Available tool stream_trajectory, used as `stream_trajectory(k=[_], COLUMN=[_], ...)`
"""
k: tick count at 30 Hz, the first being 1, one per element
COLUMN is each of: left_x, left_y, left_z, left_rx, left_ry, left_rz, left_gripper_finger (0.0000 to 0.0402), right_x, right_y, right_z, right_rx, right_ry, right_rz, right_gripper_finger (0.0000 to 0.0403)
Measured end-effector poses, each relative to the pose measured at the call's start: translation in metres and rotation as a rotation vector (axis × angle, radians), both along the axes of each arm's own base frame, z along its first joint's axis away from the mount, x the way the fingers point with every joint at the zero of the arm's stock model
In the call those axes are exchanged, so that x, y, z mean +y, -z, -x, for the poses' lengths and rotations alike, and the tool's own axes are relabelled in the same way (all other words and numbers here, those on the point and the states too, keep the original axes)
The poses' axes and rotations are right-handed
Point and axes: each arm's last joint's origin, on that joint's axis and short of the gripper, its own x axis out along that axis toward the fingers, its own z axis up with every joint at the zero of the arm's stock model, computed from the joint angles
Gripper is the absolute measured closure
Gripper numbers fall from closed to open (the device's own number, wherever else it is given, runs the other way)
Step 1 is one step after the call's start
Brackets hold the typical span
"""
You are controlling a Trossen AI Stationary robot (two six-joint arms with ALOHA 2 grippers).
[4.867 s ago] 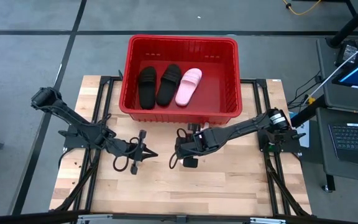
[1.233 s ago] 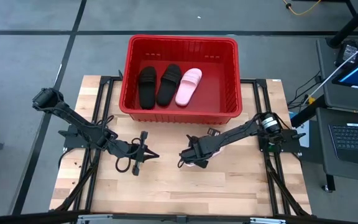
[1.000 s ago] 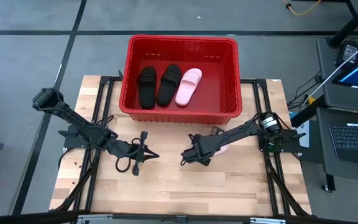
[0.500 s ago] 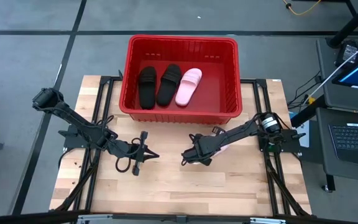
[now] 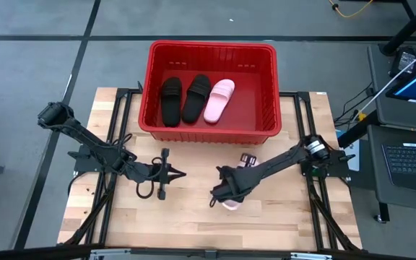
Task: Pick and place slides into bin
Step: Put the pink slide into the red bin
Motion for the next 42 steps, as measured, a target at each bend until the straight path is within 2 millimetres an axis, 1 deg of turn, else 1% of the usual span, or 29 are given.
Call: stream_trajectory(k=[7, 11, 18, 24, 31, 34, 37, 42], left_x=[-0.001, -0.002, -0.005, -0.012, -0.016, -0.017, -0.017, -0.017], left_y=[-0.005, -0.009, -0.014, -0.014, -0.018, -0.018, -0.018, -0.018], left_z=[-0.002, -0.003, -0.003, 0.001, 0.002, 0.002, 0.002, 0.002], left_rx=[-0.050, -0.090, -0.130, -0.129, -0.167, -0.167, -0.167, -0.168], left_ry=[-0.001, 0.001, 0.043, 0.079, 0.096, 0.096, 0.095, 0.094], left_rz=[0.031, 0.054, 0.092, 0.092, 0.115, 0.114, 0.114, 0.114], left_gripper_finger=[0.0397, 0.0399, 0.0397, 0.0400, 0.0396, 0.0398, 0.0400, 0.0396], right_x=[0.024, 0.035, 0.047, 0.053, 0.050, 0.044, 0.033, 0.007], right_y=[-0.032, -0.053, -0.093, -0.121, -0.149, -0.156, -0.161, -0.171], right_z=[-0.002, -0.001, 0.003, 0.005, 0.004, 0.002, -0.002, -0.006], right_rx=[-0.119, -0.178, -0.296, -0.379, -0.450, -0.451, -0.437, -0.411], right_ry=[-0.077, -0.110, -0.156, -0.220, -0.319, -0.353, -0.369, -0.361], right_rz=[0.047, 0.068, 0.135, 0.163, 0.249, 0.298, 0.321, 0.345], right_gripper_finger=[0.0396, 0.0396, 0.0397, 0.0397, 0.0397, 0.0397, 0.0397, 0.0397])
